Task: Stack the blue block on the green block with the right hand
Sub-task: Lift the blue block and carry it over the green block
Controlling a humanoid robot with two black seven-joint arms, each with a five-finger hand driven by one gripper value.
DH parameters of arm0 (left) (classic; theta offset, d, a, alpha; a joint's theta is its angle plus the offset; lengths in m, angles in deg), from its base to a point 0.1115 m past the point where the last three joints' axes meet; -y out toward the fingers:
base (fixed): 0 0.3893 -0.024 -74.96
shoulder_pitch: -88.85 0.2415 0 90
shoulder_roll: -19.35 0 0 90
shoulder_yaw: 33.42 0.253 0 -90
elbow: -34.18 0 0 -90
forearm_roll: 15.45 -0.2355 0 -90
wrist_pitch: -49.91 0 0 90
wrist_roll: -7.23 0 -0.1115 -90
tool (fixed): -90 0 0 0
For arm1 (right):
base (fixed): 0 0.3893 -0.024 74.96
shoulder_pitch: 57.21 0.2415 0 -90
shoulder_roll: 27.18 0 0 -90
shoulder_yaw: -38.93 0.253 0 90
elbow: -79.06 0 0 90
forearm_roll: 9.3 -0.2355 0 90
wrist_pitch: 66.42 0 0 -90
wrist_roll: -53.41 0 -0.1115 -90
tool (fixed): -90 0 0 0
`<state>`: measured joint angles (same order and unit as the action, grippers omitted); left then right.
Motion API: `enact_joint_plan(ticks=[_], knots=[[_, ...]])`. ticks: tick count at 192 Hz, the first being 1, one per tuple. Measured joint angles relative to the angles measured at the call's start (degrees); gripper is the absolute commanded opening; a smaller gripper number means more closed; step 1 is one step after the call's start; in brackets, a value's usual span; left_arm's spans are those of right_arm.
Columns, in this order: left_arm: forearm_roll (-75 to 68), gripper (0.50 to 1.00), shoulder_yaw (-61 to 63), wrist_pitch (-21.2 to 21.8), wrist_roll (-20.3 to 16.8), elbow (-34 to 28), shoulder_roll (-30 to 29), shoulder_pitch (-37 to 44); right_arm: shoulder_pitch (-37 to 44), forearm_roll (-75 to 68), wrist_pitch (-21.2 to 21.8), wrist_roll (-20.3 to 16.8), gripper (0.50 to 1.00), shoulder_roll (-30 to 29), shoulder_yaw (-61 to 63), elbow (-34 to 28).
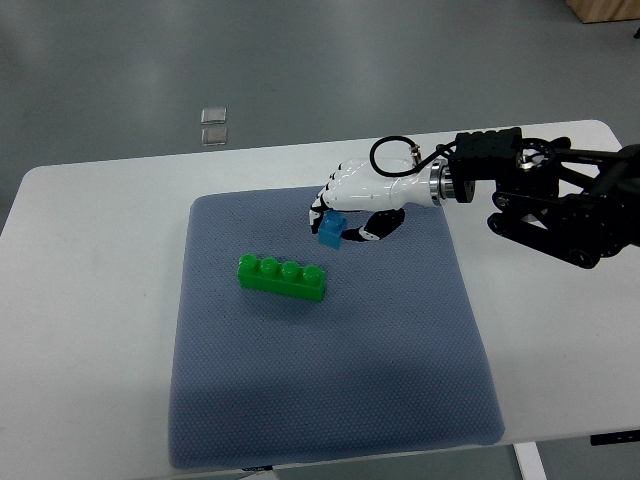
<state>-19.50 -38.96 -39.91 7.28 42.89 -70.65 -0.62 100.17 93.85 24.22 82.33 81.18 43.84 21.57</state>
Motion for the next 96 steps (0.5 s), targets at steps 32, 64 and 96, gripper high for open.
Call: enact_joint_plan(ticks=[32, 64, 96], knots=[[0.0, 1.0, 0.0, 0.0, 0.03, 0.0, 0.0, 0.01, 0.74, 0.1, 0.41, 0.01, 0.619, -2.77, -2.41, 1.1], [0.0, 1.0, 0.0, 0.0, 0.03, 0.0, 0.0, 0.0, 1.67, 0.07, 0.58, -0.01, 0.619, -3.97, -2.78, 2.18], [0.0, 1.0, 0.0, 0.0, 0.03, 0.0, 0.0, 0.01, 2.65, 0.04, 1.09, -0.09, 0.621, -5.95, -2.81, 3.24]])
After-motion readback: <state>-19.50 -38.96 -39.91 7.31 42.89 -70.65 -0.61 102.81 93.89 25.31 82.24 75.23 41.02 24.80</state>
